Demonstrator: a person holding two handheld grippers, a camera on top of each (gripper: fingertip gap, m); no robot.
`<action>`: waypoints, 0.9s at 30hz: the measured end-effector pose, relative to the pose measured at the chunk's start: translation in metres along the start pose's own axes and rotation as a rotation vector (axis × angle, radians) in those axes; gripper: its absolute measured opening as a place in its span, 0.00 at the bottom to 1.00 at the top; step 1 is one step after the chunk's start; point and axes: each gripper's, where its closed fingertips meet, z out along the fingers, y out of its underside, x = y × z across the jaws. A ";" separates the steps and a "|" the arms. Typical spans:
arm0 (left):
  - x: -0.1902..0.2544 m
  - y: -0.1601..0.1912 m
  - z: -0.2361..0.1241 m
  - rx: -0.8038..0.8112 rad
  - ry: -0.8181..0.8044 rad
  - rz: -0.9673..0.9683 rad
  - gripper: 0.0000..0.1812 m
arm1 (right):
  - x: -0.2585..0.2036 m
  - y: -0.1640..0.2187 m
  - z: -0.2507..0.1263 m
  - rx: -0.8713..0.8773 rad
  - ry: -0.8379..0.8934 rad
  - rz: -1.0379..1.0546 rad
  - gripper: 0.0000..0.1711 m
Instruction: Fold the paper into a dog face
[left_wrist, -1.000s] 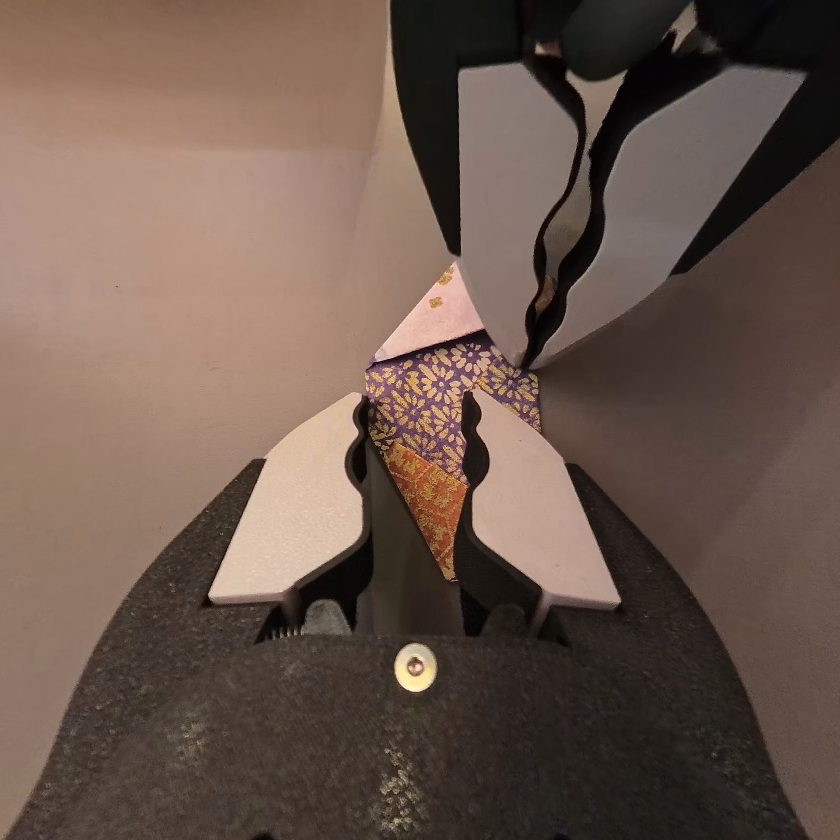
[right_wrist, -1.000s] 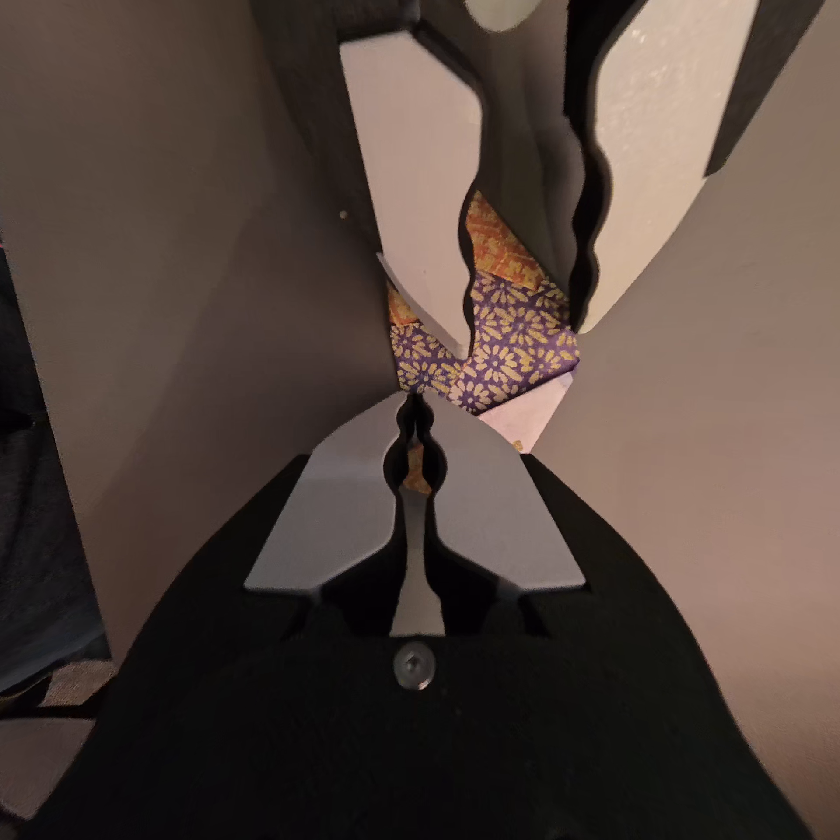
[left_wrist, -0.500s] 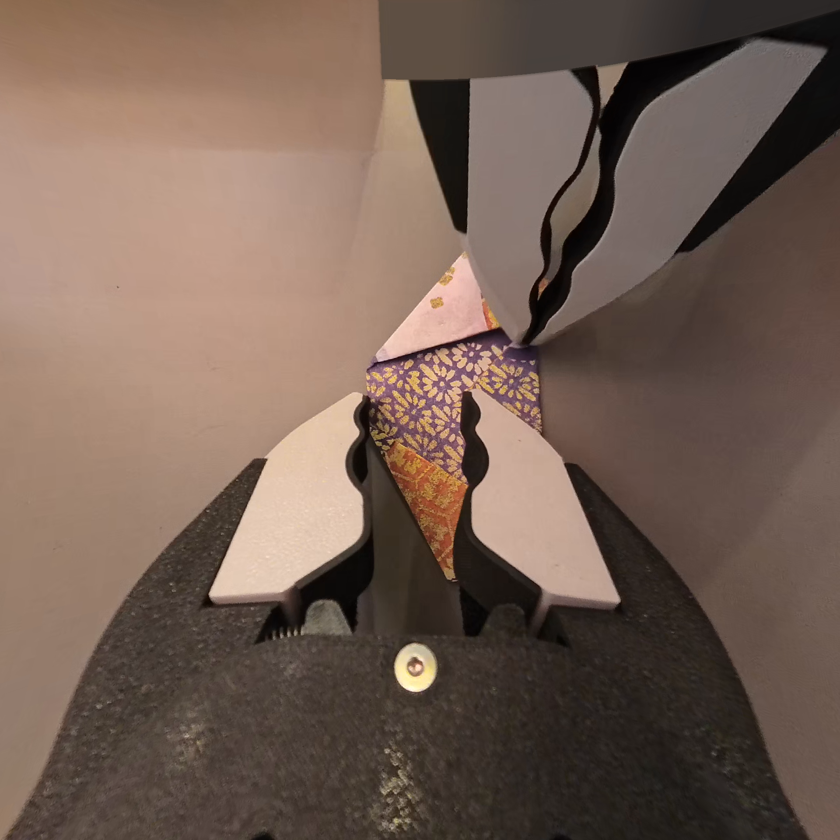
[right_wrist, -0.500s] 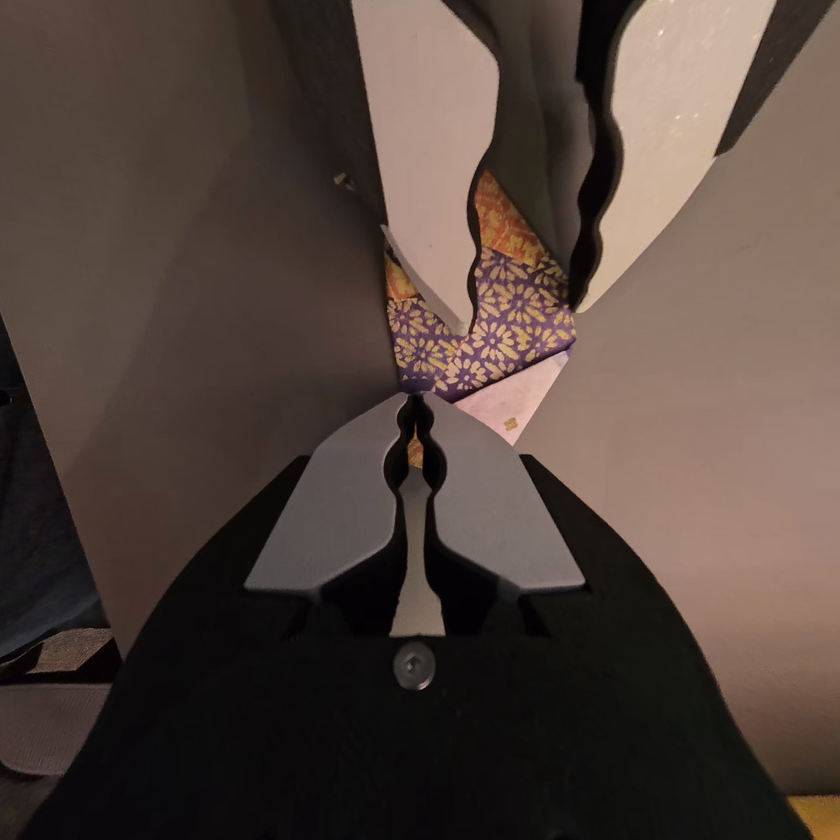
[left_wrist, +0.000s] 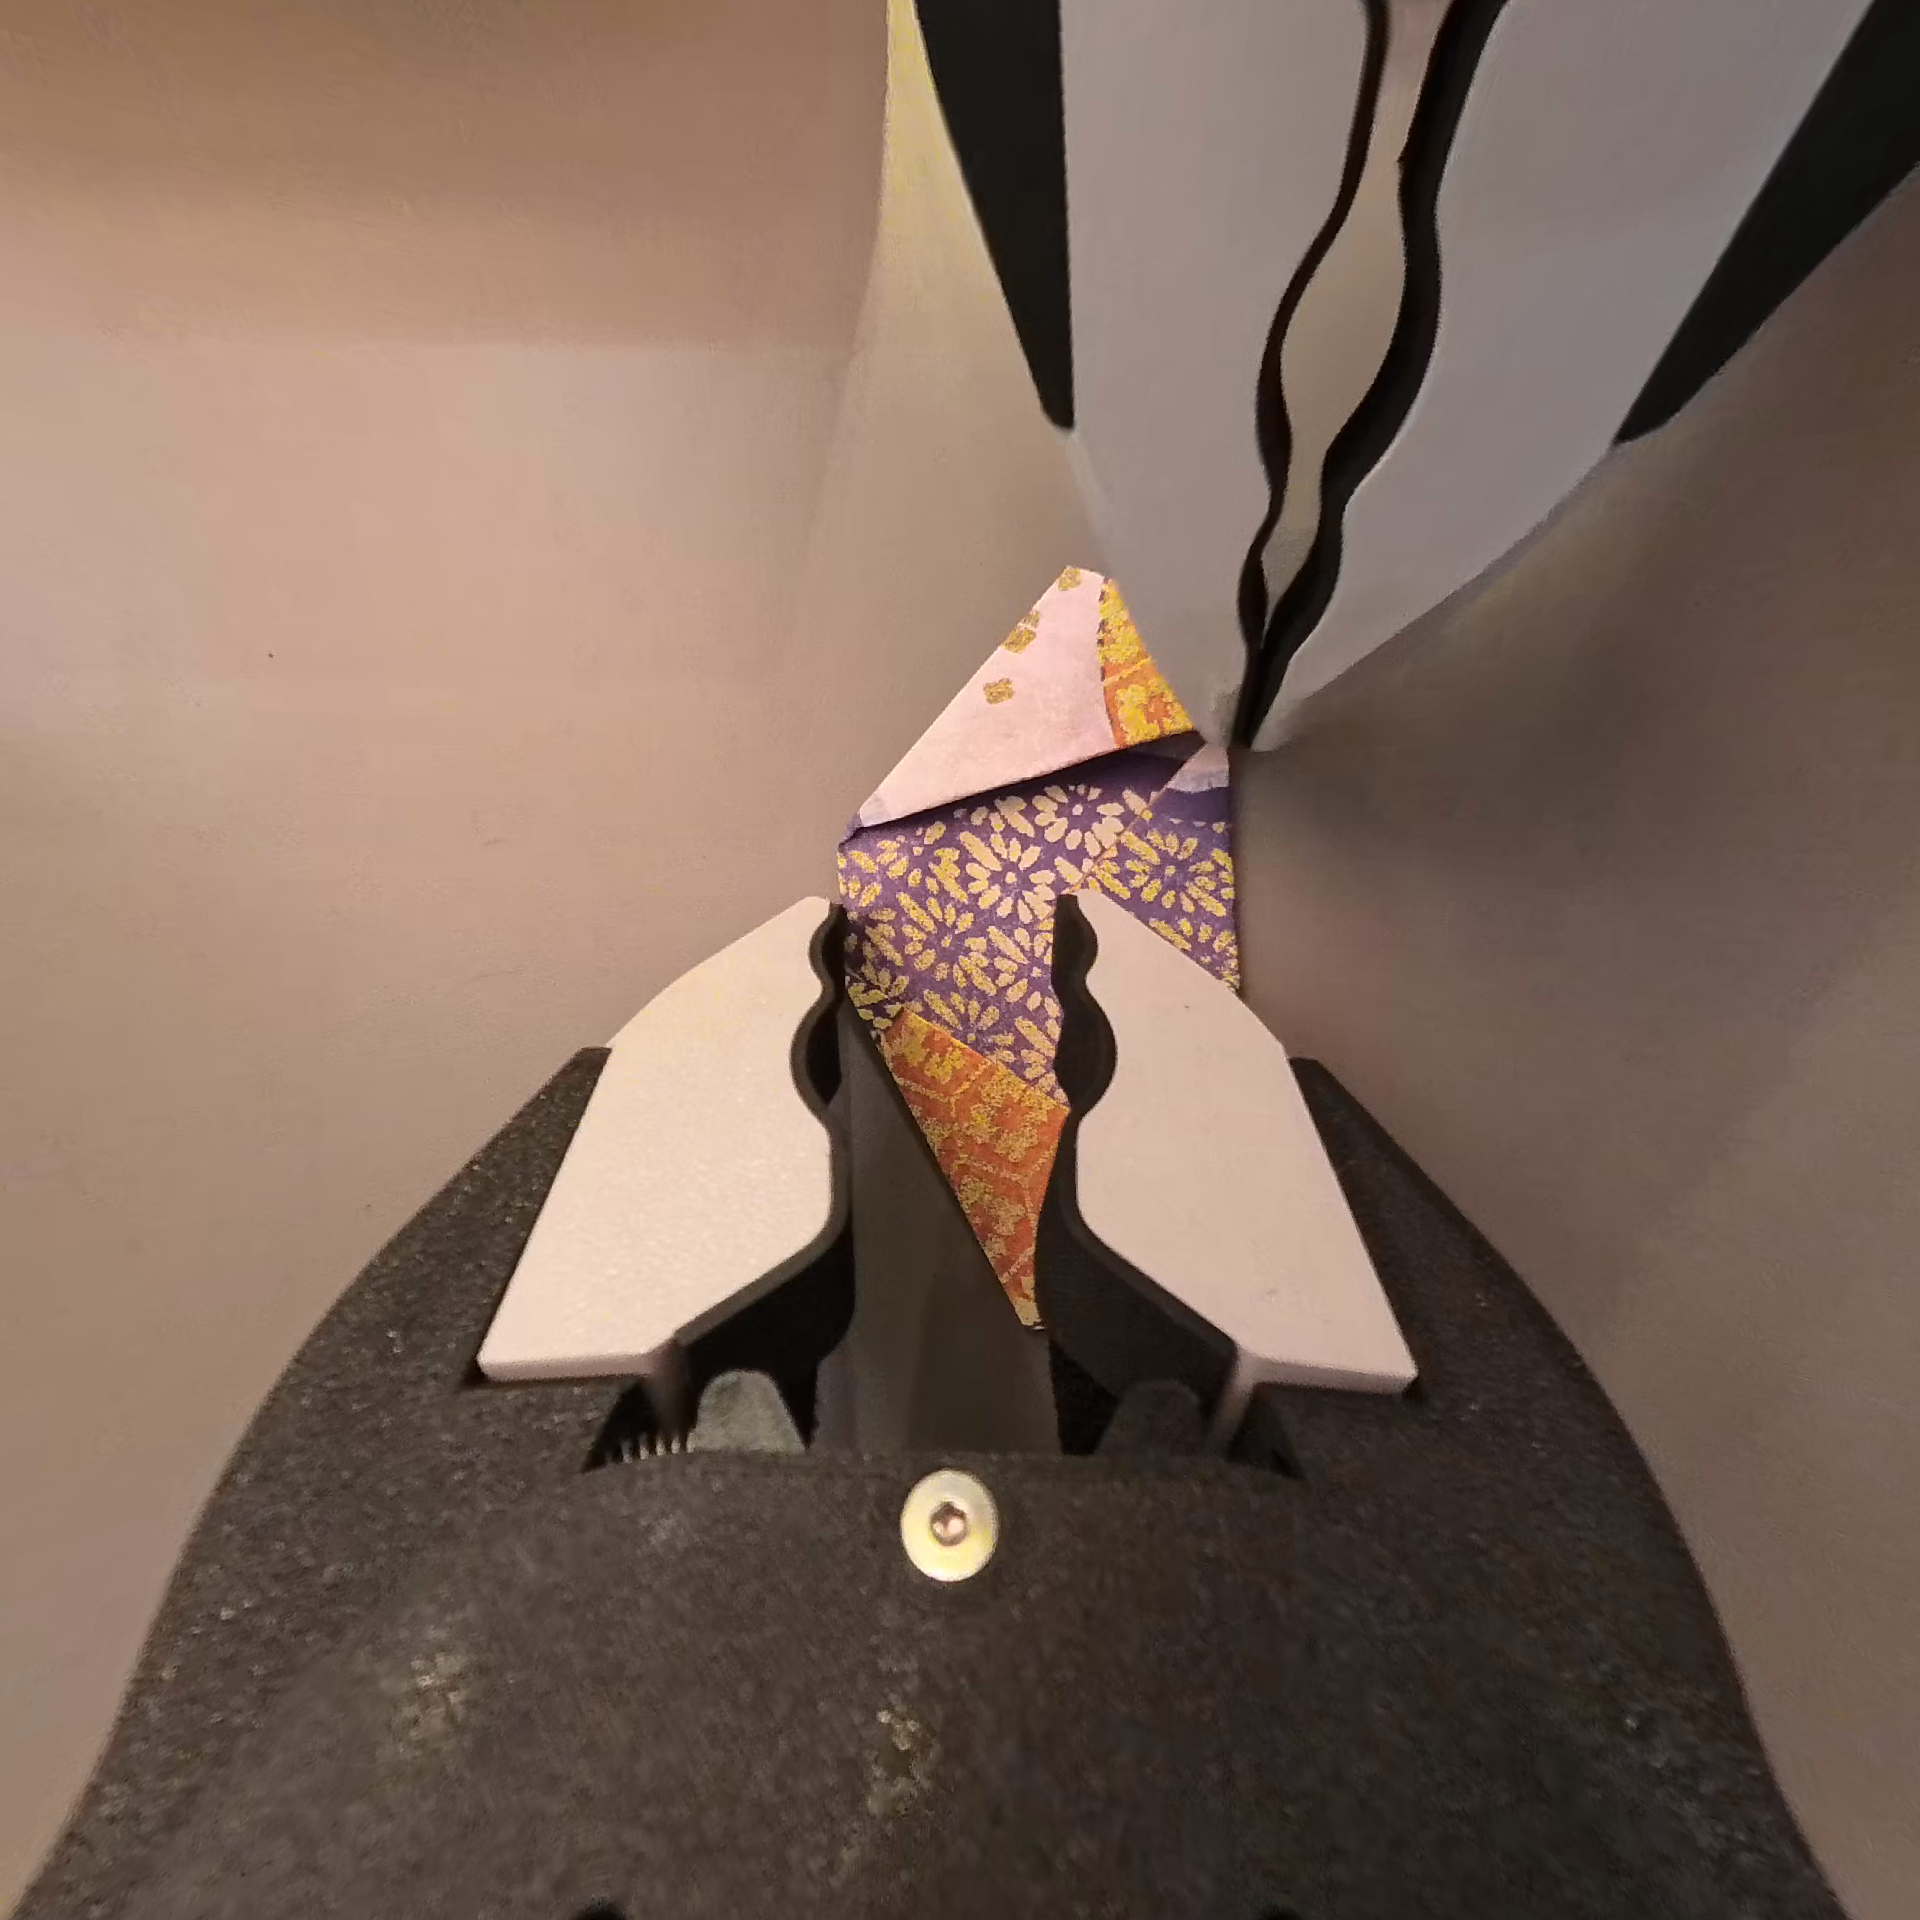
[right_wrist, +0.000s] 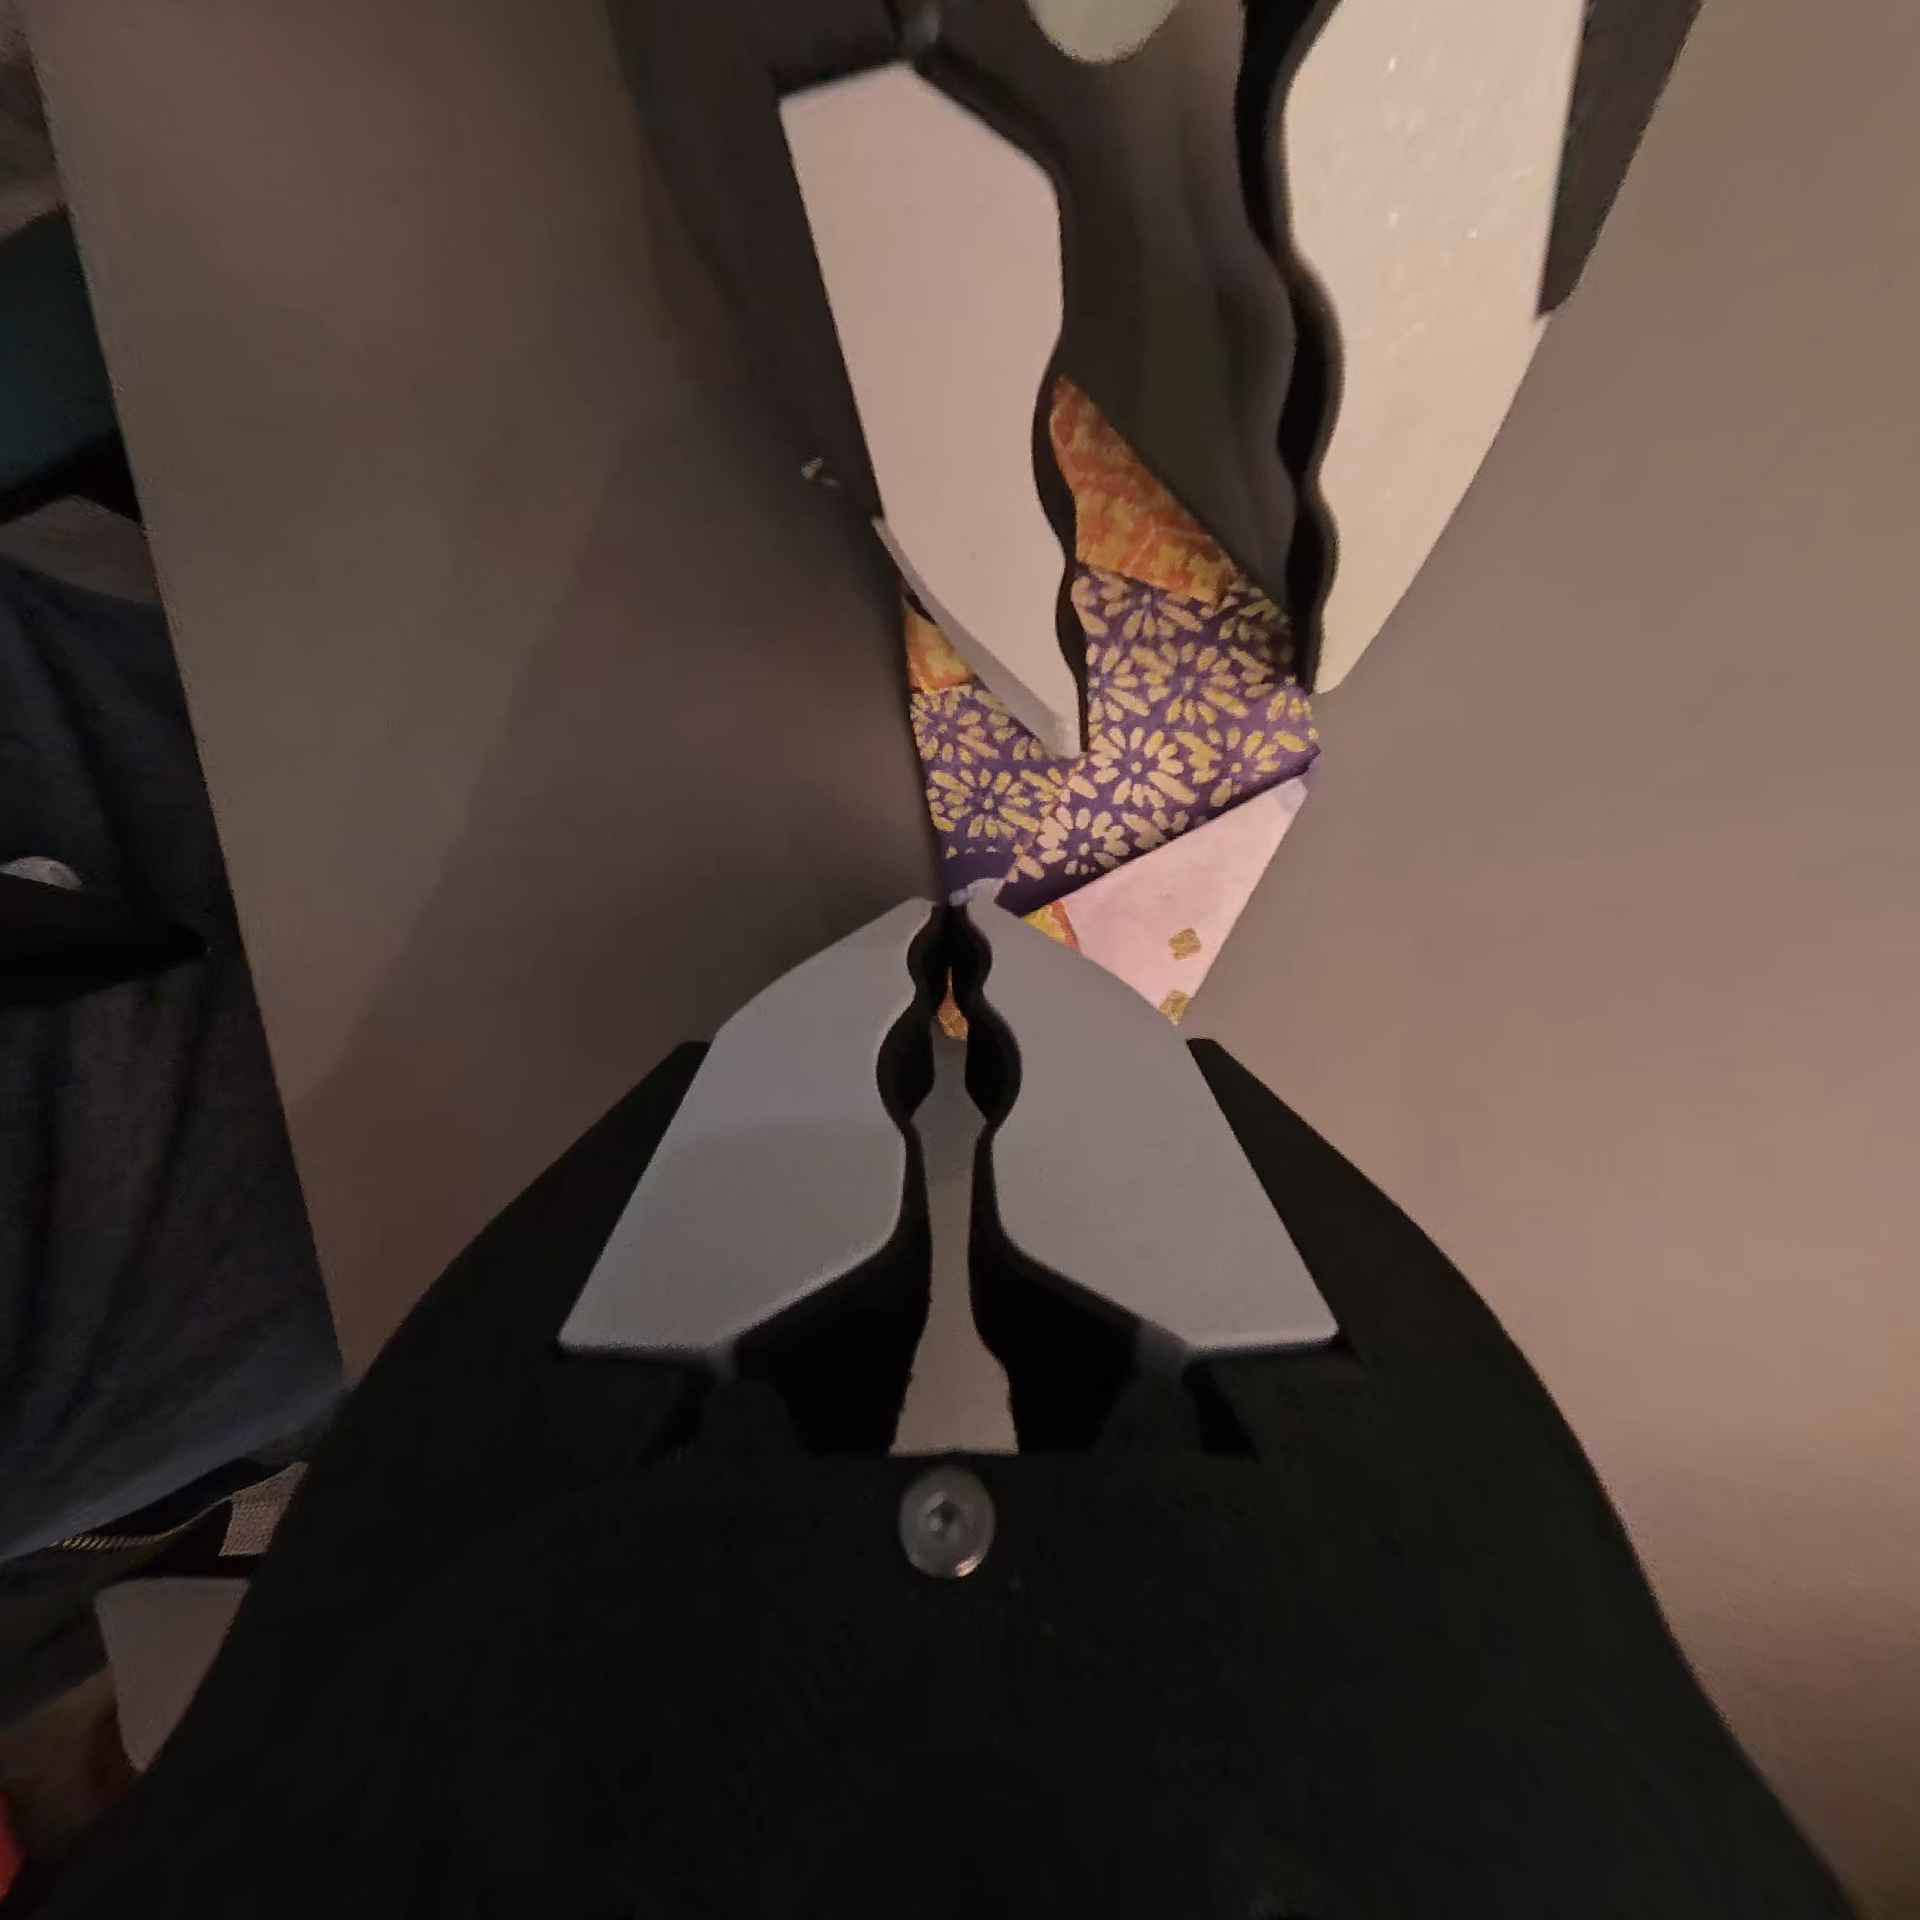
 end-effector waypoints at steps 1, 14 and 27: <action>0.000 0.000 0.000 0.000 0.000 0.000 0.21 | 0.000 0.002 0.002 -0.005 -0.001 0.002 0.01; 0.001 0.000 0.000 0.000 -0.001 -0.002 0.21 | 0.007 0.003 0.006 -0.035 0.098 -0.081 0.01; 0.001 0.000 0.000 0.004 -0.001 -0.003 0.21 | -0.008 -0.013 -0.002 0.069 -0.488 0.430 0.01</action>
